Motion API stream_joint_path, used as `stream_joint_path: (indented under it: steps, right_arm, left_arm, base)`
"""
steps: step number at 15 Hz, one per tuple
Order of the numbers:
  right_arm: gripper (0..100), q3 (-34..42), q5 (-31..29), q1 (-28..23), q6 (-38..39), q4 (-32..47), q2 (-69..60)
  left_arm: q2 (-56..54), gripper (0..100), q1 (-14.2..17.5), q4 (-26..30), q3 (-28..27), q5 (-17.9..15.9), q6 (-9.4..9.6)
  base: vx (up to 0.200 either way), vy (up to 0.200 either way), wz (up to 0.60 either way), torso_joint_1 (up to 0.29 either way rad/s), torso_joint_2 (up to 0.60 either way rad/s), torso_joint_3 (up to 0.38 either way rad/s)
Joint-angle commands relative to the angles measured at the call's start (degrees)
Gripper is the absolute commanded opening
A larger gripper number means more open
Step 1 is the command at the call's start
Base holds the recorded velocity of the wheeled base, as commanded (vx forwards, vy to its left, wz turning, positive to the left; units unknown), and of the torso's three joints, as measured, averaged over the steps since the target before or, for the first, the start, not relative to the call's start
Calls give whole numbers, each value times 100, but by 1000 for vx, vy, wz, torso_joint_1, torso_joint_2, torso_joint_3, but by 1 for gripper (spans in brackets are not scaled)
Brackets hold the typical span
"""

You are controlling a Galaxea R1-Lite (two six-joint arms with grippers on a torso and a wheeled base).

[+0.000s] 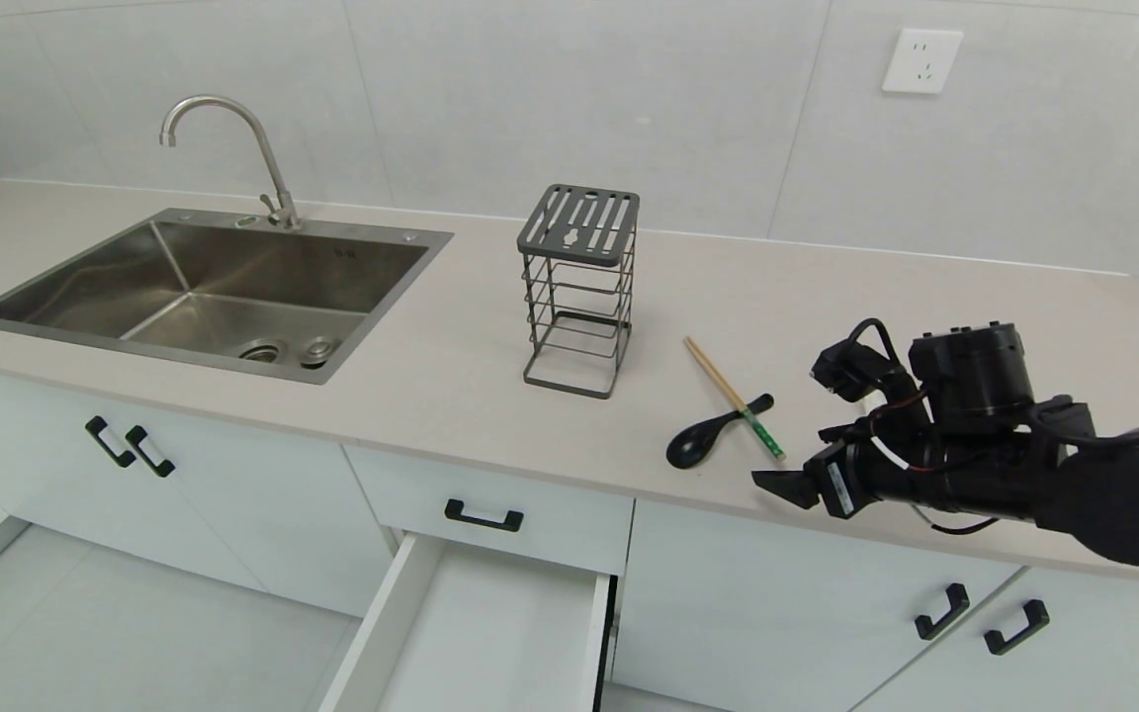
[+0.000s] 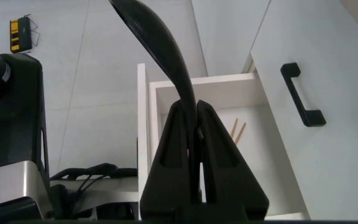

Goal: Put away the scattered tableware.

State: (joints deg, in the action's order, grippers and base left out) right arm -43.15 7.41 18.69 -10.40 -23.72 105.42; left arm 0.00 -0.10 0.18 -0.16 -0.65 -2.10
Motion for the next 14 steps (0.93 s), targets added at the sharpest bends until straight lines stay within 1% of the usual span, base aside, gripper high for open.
stream_joint_path:
  steps: [1, 5, 7, 14]
  right_arm:
    - [100, -246, -12, -23, 3, -1, 347]
    - [100, -598, -38, -14, 20, -1, 743]
    - [100, -773, -275, 3, 47, -1, 901]
    - [100, -1151, -293, 74, 47, -18, 1252]
  left_arm:
    - [9, 100, 1, -1, 7, 3, -1]
    - [9, 100, 1, -1, 7, 3, -1]
    - [9, 100, 1, -1, -2, 12, -1]
    - [9, 100, 1, -1, 7, 12, -1]
  base:
    - [0, 0, 0, 0, 0, 0]
    - [0, 0, 0, 0, 0, 0]
    - [0, 0, 0, 0, 0, 0]
    - [0, 0, 0, 0, 0, 0]
